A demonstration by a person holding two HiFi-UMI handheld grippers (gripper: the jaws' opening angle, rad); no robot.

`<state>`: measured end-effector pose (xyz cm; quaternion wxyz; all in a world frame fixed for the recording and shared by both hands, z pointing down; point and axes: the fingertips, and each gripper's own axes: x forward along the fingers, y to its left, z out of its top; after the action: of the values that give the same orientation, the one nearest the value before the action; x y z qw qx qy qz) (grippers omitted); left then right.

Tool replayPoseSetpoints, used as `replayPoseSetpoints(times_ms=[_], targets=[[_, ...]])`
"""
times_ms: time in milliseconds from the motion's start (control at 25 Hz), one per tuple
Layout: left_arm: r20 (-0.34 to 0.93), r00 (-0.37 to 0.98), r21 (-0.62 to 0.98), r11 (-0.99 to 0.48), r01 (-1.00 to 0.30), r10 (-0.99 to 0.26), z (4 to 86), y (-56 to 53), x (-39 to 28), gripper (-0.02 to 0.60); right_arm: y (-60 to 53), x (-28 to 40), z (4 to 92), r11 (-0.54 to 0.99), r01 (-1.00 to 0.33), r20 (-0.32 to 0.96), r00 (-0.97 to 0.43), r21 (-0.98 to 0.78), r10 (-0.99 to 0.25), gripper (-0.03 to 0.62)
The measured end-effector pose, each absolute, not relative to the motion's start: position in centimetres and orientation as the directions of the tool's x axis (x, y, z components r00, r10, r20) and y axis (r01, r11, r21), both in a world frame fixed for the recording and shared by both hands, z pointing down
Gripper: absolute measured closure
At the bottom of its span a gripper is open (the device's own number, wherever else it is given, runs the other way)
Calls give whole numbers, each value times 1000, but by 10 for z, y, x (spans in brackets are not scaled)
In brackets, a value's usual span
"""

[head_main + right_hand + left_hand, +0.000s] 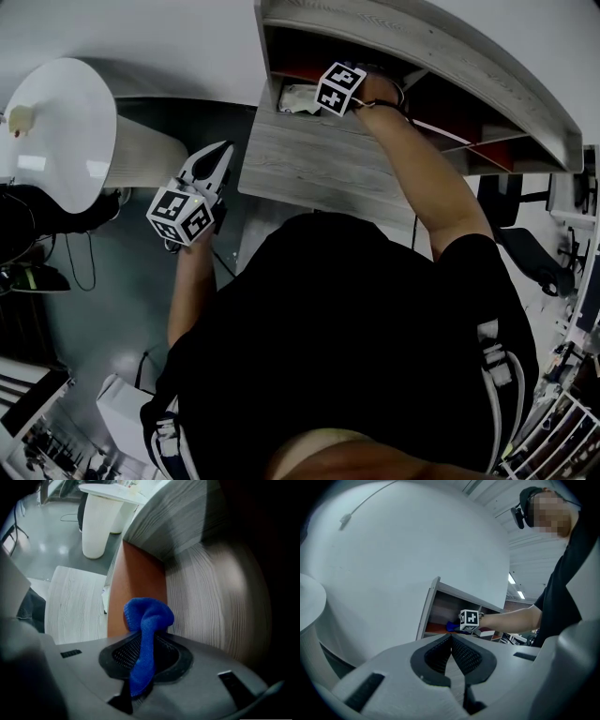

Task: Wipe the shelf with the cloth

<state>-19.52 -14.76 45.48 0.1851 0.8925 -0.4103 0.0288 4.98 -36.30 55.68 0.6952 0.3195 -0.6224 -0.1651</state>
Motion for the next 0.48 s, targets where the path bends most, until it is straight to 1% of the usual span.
replayPoseSetpoints(times_ms=[280, 480], targets=[[186, 631, 289, -571, -768, -753, 444, -142, -202, 565, -366, 13, 558, 751, -135, 763, 106, 646, -637, 531], [199, 601, 281, -543, -791, -774, 443, -131, -209, 565, -366, -18, 555, 753, -102, 759, 45, 650, -650, 531]])
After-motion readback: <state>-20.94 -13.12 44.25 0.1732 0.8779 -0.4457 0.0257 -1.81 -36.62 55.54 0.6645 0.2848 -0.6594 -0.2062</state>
